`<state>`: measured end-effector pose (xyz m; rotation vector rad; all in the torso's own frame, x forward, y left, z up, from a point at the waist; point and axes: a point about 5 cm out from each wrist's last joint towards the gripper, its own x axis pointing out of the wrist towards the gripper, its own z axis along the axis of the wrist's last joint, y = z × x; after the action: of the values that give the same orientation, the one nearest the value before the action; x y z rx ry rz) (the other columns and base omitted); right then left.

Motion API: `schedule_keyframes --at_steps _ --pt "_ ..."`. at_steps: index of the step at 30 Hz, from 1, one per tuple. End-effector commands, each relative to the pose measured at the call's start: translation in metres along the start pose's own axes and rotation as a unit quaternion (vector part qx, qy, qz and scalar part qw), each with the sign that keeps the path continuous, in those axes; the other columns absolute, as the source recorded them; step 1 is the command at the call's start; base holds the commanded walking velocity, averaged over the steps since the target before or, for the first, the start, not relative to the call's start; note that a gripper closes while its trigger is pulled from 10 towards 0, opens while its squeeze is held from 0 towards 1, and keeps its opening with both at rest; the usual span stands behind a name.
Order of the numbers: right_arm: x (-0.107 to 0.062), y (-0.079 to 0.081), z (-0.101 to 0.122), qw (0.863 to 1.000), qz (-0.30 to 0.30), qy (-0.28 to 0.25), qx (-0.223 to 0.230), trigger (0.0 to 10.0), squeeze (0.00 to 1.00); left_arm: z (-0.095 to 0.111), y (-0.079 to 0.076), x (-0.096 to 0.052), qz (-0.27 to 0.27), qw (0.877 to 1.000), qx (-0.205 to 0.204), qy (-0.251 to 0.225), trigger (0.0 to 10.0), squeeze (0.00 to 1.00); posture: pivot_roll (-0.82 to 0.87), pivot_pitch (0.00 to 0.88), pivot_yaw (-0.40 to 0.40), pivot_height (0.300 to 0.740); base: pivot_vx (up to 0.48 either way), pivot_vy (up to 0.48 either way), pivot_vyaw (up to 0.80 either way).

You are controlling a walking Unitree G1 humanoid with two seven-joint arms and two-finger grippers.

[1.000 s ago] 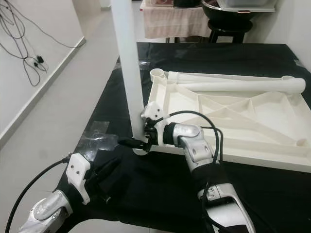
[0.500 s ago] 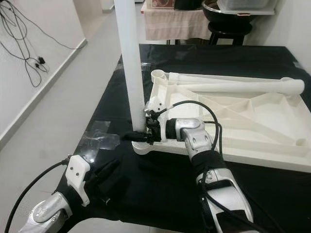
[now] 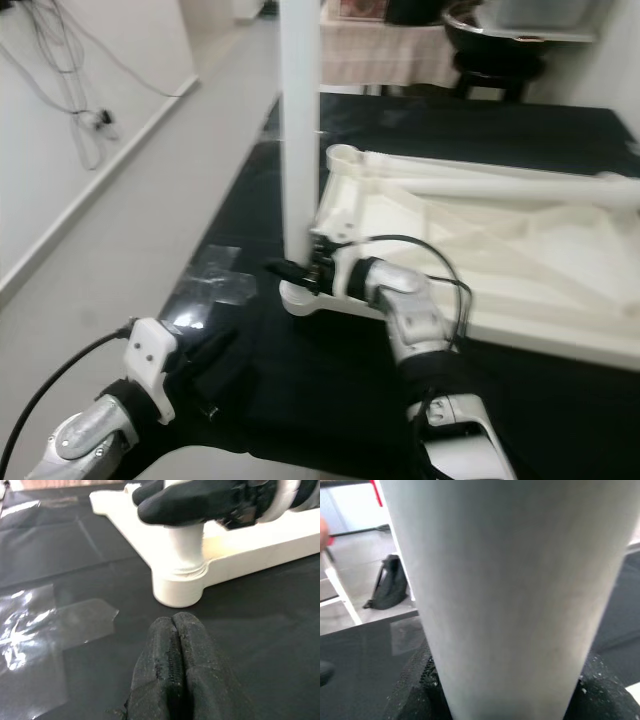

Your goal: Building children table

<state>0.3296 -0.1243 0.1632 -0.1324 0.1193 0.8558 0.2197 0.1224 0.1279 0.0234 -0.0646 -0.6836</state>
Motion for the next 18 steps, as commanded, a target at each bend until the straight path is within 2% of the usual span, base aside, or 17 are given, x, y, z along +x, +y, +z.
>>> schedule_keyframes --at_steps 1,4,5,6,7,10,11,13,14,15,16,17,18 --pt "-0.005 0.020 -0.048 0.991 -0.031 0.101 0.079 0.0 0.00 -0.003 0.004 -0.005 0.004 1.000 0.002 0.014 10.0 0.00 0.00 0.181 0.054 0.740 0.000 0.000 0.00" --pt "-0.005 0.020 -0.048 0.991 -0.031 0.101 0.079 0.0 0.00 -0.003 0.004 -0.005 0.004 1.000 0.002 0.014 10.0 0.00 0.00 0.181 0.054 0.740 0.000 0.000 0.00" --pt "-0.009 0.038 -0.054 0.985 -0.096 0.130 0.068 0.0 0.00 -0.004 0.008 -0.005 0.003 1.000 0.004 0.016 10.0 0.00 -0.02 0.156 0.073 0.740 0.000 0.000 0.00" --pt "-0.009 0.038 -0.054 0.985 -0.096 0.130 0.068 0.0 0.00 -0.004 0.008 -0.005 0.003 1.000 0.004 0.016 10.0 0.00 -0.02 0.156 0.073 0.740 0.000 0.000 0.00" --pt "-0.011 0.047 -0.054 0.979 -0.130 0.146 0.050 0.5 0.00 -0.005 0.012 -0.004 0.005 1.000 0.007 0.018 10.0 0.00 0.00 0.144 0.062 0.740 0.000 0.000 0.00" --pt "-0.011 0.047 -0.054 0.979 -0.130 0.146 0.050 0.5 0.00 -0.005 0.012 -0.004 0.005 1.000 0.007 0.018 10.0 0.00 0.00 0.144 0.062 0.740 0.000 0.000 0.00" --pt "-0.007 0.049 -0.051 0.980 -0.129 0.151 0.029 0.5 0.00 -0.005 0.013 -0.004 0.006 1.000 0.010 0.019 10.0 0.00 0.00 0.143 0.061 0.740 0.000 0.000 0.00" --pt "-0.007 0.049 -0.051 0.980 -0.129 0.151 0.029 0.5 0.00 -0.005 0.013 -0.004 0.006 1.000 0.010 0.019 10.0 0.00 0.00 0.143 0.061 0.740 0.000 0.000 0.00" --pt "-0.005 0.047 -0.047 0.979 -0.138 0.151 0.014 10.0 0.00 -0.006 0.015 -0.003 0.009 1.000 0.012 0.019 10.0 0.00 0.00 0.138 0.058 0.740 0.000 0.000 0.00" --pt "-0.005 0.047 -0.047 0.979 -0.138 0.151 0.014 10.0 0.00 -0.006 0.015 -0.003 0.009 1.000 0.012 0.019 10.0 0.00 0.00 0.138 0.058 0.740 0.000 0.000 0.00" --pt "-0.003 0.047 -0.044 0.982 -0.129 0.138 0.019 10.0 0.64 -0.005 0.015 -0.003 0.011 1.000 0.013 0.019 10.0 0.00 0.00 0.138 0.060 0.740 0.000 0.000 0.00" --pt "0.000 0.049 -0.039 0.988 -0.104 0.111 0.030 10.0 1.00 -0.005 0.015 -0.003 0.012 1.000 0.013 0.019 10.0 0.00 0.00 0.136 0.064 0.740 0.000 0.000 0.00" --pt "0.001 0.050 -0.036 0.991 -0.085 0.092 0.038 10.0 1.00 -0.005 0.015 -0.003 0.012 1.000 0.013 0.019 10.0 0.00 0.00 0.136 0.064 0.740 0.000 0.000 0.00"
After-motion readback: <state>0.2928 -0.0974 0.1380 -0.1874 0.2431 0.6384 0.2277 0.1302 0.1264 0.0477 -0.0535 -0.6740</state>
